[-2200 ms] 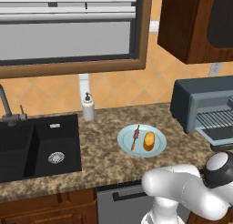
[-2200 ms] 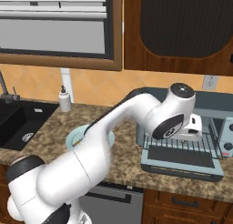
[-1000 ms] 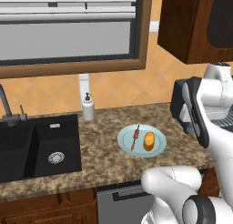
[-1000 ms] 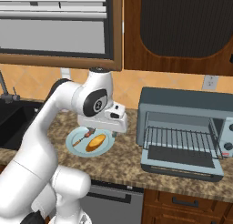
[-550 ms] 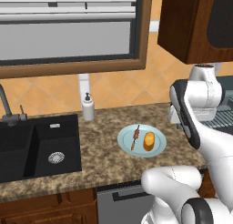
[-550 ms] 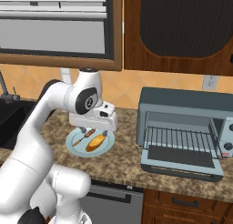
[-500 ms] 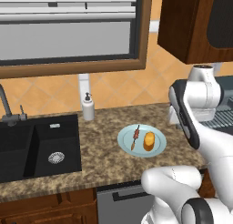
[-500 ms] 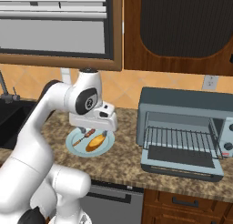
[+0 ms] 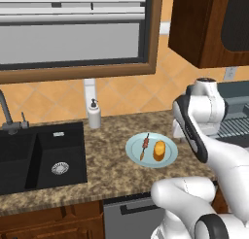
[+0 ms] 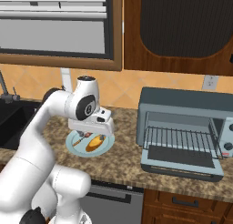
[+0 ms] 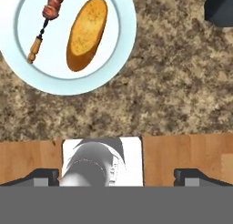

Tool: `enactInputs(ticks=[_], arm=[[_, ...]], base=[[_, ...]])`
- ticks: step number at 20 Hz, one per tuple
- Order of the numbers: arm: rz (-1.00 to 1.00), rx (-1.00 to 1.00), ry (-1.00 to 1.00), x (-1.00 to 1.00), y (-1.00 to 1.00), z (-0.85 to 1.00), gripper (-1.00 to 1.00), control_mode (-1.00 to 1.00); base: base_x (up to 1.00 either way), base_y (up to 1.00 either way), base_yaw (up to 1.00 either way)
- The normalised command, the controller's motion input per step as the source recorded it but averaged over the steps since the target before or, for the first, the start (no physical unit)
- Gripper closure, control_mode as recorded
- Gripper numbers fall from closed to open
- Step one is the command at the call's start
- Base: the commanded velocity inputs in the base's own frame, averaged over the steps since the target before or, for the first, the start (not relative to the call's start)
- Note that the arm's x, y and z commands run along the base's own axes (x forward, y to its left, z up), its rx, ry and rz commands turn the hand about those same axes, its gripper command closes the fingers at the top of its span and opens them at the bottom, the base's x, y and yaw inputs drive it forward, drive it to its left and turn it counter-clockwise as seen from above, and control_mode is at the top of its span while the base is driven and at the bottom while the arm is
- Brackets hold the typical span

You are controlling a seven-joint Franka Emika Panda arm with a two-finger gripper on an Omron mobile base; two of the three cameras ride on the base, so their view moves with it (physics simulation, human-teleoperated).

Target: Pick up the kebab skewer and baguette bread, and place them inside the toaster oven. Close the toaster oven door and start by setting the timer.

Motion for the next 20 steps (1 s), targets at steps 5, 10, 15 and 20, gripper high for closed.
enactInputs(ticks=[5, 10, 15, 20], arm=[[0.00, 0.00, 0.00, 0.31, 0.20, -0.02, -1.00, -1.00], [-0.04, 0.00, 0.02, 0.38, 0.30, -0.16, -1.00, -1.00], [-0.06, 0.05, 0.00, 0.39, 0.16, -0.56, -1.00, -1.00], [-0.08, 0.04, 0.00, 0.25, 0.00, -0.34, -1.00, -1.00]], base=[[0.00, 0.00, 0.00], [0.00, 0.00, 0.00], [0.00, 0.00, 0.00], [0.00, 0.00, 0.00]])
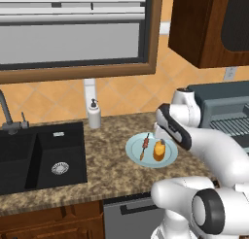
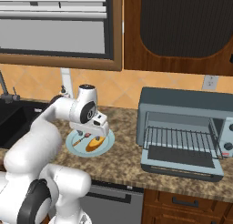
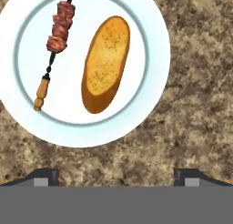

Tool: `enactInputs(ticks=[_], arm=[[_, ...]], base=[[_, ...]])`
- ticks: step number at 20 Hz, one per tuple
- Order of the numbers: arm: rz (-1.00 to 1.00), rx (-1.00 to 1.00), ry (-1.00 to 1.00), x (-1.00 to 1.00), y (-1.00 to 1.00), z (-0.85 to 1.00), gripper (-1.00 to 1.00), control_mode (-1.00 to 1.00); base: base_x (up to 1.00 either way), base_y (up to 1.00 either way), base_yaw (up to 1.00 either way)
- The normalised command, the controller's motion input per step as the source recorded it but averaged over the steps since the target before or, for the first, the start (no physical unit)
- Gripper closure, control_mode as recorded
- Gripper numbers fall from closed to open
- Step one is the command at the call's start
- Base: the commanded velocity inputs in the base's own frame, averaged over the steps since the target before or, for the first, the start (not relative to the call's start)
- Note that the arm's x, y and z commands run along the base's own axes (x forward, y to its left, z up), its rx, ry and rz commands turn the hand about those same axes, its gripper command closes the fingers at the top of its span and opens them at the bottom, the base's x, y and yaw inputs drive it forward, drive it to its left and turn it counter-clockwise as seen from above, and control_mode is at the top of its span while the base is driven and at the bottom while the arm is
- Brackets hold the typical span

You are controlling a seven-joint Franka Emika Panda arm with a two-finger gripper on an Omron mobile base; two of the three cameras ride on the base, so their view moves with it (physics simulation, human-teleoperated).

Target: Pick up the kebab skewer and baguette bread, and place them inside the toaster oven. Close the toaster oven door and start by setting the timer.

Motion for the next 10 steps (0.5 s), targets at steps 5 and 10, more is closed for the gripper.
enactInputs(ticks=[5, 10], arm=[[-0.02, 0.00, 0.00, 0.33, 0.00, -0.23, -1.00, -1.00], [-0.03, 0.00, 0.00, 0.34, 0.05, -0.42, -1.00, -1.00]], base=[[0.00, 0.00, 0.00], [0.00, 0.00, 0.00]])
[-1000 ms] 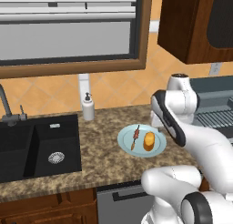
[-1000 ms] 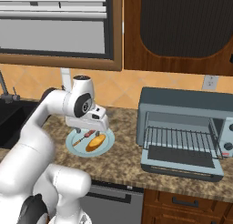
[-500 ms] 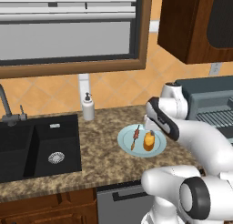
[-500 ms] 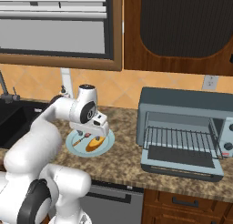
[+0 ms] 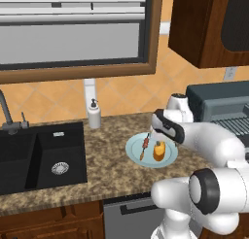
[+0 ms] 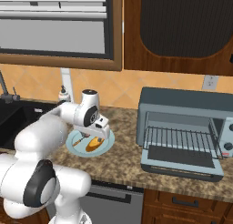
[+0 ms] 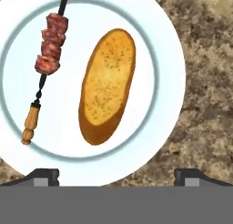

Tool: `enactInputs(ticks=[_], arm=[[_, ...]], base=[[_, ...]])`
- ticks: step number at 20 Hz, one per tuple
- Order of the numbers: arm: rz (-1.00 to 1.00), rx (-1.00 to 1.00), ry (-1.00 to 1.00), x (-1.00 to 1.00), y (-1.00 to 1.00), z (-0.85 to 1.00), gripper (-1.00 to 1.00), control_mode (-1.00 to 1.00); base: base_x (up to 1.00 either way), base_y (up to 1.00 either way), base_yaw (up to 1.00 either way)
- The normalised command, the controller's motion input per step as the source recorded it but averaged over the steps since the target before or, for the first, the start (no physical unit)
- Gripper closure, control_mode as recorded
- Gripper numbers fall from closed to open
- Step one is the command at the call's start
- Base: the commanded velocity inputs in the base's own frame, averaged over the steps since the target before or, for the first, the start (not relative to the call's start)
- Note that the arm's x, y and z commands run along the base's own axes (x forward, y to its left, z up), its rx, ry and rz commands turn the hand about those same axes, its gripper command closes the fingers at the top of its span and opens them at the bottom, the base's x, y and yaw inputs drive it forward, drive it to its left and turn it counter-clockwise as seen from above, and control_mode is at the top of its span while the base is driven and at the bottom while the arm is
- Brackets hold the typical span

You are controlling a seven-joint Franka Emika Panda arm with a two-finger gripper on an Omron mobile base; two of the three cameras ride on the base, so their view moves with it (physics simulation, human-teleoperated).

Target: Pick up the kebab skewer and baguette bread, and place them inside the toaster oven. Close the toaster oven door and start by setting the timer.

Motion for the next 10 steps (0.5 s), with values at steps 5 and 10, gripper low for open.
enactInputs(ticks=[5, 10], arm=[[-0.01, 0.00, 0.00, 0.47, 0.00, -0.43, -1.00, -1.00], [-0.01, 0.00, 0.00, 0.37, 0.00, -0.39, -1.00, -1.00]], base=[[0.00, 0.00, 0.00], [0.00, 0.00, 0.00]])
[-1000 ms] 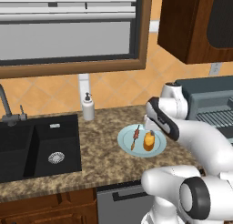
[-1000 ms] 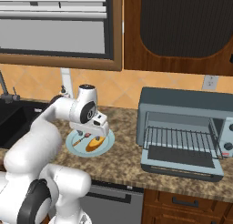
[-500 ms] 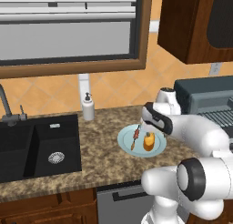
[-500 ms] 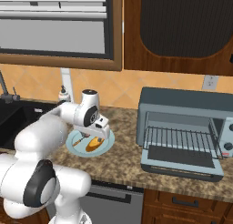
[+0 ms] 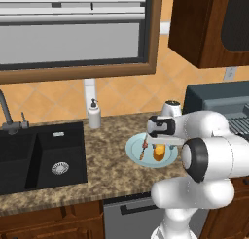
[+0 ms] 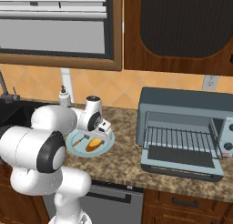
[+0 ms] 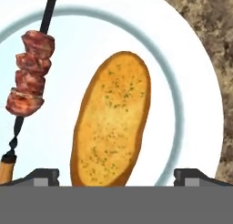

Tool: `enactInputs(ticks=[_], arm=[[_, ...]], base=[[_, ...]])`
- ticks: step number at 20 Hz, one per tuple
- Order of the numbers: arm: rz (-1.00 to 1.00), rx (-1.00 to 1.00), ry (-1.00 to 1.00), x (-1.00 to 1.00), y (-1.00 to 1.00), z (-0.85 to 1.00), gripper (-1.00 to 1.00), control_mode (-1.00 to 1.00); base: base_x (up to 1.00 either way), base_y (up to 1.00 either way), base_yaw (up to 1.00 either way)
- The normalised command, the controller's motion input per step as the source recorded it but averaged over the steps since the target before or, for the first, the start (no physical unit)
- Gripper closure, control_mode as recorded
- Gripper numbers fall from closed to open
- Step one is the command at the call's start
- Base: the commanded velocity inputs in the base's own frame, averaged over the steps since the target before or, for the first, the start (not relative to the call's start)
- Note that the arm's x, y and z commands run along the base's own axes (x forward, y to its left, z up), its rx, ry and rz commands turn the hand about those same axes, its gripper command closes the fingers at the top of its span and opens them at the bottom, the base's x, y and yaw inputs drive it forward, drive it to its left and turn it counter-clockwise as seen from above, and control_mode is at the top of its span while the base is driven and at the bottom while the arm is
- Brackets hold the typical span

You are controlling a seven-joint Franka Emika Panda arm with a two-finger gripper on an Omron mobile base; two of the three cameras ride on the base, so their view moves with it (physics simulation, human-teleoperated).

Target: Pick up the kebab skewer and baguette bread, and place them inside the toaster oven. Close the toaster oven door and start by setting the timer.

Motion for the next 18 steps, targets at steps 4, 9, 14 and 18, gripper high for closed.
enactInputs(ticks=[4, 9, 14, 18], arm=[[0.00, 0.00, 0.00, 0.31, 0.00, -0.22, -1.00, -1.00], [0.00, 0.00, 0.00, 0.24, 0.00, -0.29, -1.00, -1.00], [0.00, 0.00, 0.00, 0.00, 0.00, -0.30, -1.00, -1.00], [0.00, 0.00, 0.00, 0.00, 0.00, -0.24, -1.00, -1.00]], base=[[0.00, 0.00, 0.00], [0.00, 0.00, 0.00], [0.00, 0.00, 0.00], [0.00, 0.00, 0.00]])
